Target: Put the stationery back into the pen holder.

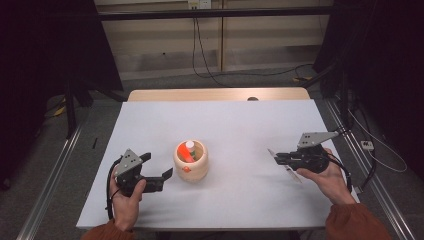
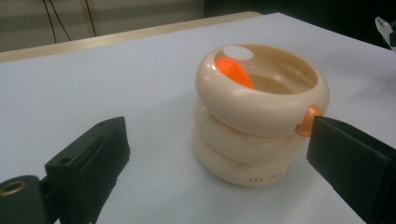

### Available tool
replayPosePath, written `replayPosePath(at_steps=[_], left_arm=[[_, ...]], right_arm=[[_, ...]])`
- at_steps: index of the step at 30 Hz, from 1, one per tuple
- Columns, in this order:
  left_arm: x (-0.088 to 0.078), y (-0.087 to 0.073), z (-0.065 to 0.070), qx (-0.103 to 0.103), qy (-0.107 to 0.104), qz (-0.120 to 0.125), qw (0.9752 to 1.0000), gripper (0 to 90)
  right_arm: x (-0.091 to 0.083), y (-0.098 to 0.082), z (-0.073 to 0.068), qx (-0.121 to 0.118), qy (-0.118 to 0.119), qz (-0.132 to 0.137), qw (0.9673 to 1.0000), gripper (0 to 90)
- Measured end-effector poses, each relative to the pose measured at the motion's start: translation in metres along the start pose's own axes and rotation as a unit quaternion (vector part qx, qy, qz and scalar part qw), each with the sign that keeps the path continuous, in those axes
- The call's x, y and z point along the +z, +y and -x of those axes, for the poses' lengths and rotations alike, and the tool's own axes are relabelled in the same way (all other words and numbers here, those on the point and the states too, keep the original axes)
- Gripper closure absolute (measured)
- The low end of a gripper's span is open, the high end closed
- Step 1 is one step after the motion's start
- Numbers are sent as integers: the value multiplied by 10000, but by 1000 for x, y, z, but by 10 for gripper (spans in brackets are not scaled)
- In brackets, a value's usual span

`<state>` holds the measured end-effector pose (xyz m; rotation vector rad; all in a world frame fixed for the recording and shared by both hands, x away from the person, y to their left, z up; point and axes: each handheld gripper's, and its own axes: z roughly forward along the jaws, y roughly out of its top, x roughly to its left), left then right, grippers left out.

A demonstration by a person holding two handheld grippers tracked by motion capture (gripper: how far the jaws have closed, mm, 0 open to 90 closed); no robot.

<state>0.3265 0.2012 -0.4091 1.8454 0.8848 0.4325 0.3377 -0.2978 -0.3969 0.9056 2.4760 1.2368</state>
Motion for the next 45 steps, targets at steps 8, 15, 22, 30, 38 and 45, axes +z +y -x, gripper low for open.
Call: replayPosePath(at_steps=[8,15,22,30,38,45], left_arm=[[0,0,0,10,-5,7,10000,54],[-1,0,0,-1,-4,16,10000,54],[0,0,0,5,-6,3,10000,54],[0,0,0,6,-6,8,10000,54],[0,0,0,17,-14,3,10000,54],[1,0,-1,14,-19,-6,10000,54]], right_arm=[[3,11,-11,-66,-299,399,9987,814],[6,20,-17,8,-539,730,9959,814],[8,26,-20,99,-715,1128,9910,814],[12,48,-24,126,-582,1675,9841,814],[22,67,-29,96,-479,1992,9787,814],[31,81,-32,132,-411,2254,9733,813]])
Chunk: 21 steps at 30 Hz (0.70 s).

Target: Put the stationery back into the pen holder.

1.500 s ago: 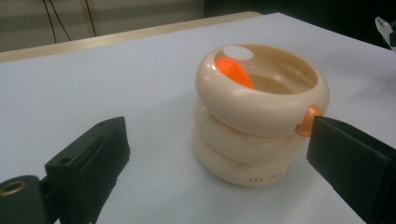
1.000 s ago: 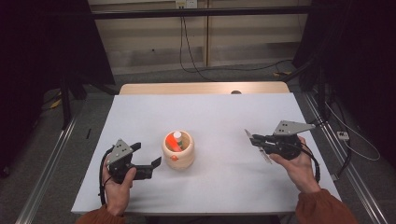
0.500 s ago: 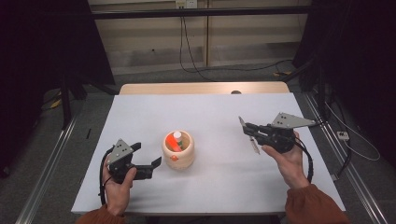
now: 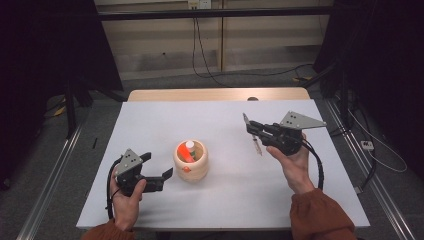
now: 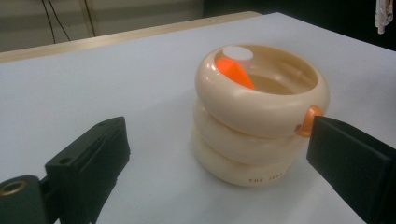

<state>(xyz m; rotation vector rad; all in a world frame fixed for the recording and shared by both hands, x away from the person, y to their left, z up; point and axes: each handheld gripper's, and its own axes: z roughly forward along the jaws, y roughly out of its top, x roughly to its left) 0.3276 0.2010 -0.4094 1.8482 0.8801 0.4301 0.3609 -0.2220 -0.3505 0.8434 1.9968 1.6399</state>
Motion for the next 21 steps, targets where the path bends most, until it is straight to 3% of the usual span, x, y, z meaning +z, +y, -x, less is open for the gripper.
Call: replayPosePath(at_steps=[15,21], left_arm=[[0,0,-1,-1,3,-2,10000,54],[0,0,0,1,7,-1,10000,54]], right_arm=[[36,8,-19,75,337,310,9989,813],[47,11,-25,38,312,369,9988,813]])
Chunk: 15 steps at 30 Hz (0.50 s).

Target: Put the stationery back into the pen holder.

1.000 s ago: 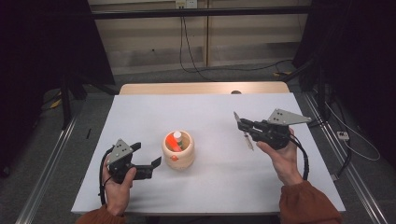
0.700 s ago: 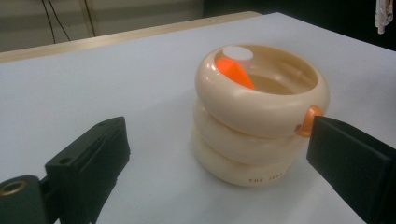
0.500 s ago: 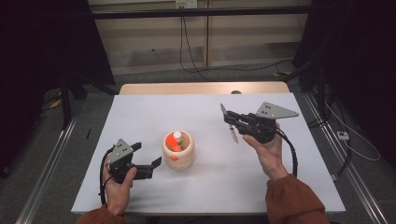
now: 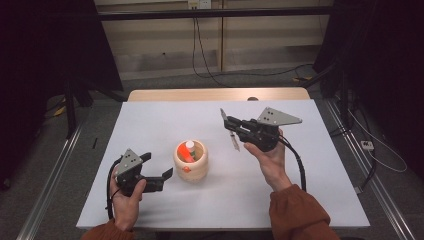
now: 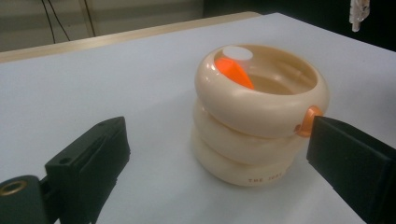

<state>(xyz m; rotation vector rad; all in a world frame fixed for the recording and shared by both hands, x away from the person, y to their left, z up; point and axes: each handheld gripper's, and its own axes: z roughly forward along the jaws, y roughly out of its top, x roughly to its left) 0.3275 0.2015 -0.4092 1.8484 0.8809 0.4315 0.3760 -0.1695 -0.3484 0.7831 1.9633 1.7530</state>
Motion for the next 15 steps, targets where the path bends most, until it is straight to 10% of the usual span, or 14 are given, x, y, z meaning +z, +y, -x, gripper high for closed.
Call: replayPosePath(at_steps=[15], left_arm=[[-2,0,0,-10,3,27,10000,54]], right_arm=[[54,5,-27,145,490,141,9986,813]])
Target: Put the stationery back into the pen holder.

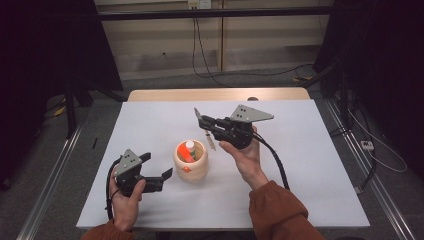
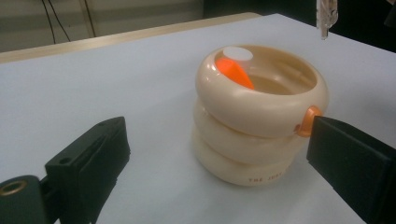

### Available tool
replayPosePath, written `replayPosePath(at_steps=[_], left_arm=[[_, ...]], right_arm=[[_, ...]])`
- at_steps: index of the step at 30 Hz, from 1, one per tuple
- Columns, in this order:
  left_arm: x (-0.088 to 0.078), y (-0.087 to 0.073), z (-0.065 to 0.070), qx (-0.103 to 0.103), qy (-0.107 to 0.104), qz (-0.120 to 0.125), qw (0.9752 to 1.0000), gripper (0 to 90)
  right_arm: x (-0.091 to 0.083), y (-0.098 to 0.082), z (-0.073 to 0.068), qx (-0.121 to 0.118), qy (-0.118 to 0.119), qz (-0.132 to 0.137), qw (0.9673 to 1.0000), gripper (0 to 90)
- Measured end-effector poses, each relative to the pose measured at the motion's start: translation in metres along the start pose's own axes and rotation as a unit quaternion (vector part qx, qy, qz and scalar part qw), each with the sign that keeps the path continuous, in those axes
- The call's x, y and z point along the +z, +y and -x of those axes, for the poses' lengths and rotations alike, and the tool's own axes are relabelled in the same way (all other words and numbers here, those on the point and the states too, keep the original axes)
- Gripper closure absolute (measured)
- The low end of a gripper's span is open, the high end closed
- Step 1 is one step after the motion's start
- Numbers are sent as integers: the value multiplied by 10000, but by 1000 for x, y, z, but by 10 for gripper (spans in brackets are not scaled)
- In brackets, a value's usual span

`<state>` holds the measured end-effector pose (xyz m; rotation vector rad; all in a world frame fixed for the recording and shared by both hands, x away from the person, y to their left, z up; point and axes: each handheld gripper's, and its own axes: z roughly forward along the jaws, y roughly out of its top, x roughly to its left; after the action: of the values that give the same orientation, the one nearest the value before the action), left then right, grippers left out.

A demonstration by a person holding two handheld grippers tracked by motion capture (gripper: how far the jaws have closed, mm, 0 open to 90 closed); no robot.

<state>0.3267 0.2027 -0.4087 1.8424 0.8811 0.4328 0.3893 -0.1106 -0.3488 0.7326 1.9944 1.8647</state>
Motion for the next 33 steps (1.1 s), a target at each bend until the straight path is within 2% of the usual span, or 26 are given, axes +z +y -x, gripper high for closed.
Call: replayPosePath(at_steps=[5,10,20,27,29,33], left_arm=[[0,0,0,3,-13,11,10000,54],[0,0,0,-4,0,2,10000,54],[0,0,0,29,6,-6,10000,54],[-1,0,0,-13,-6,7,10000,54],[-1,0,0,5,-5,12,10000,54],[0,-1,0,9,-6,11,10000,54]], right_arm=[[13,-3,-7,26,117,-33,9999,813],[19,0,-8,-3,162,-32,9999,813],[29,1,-5,107,90,42,9999,813],[40,-10,-7,103,163,-53,9998,813],[40,-14,-10,26,196,-86,9998,812],[41,-22,-11,40,231,-152,9996,812]])
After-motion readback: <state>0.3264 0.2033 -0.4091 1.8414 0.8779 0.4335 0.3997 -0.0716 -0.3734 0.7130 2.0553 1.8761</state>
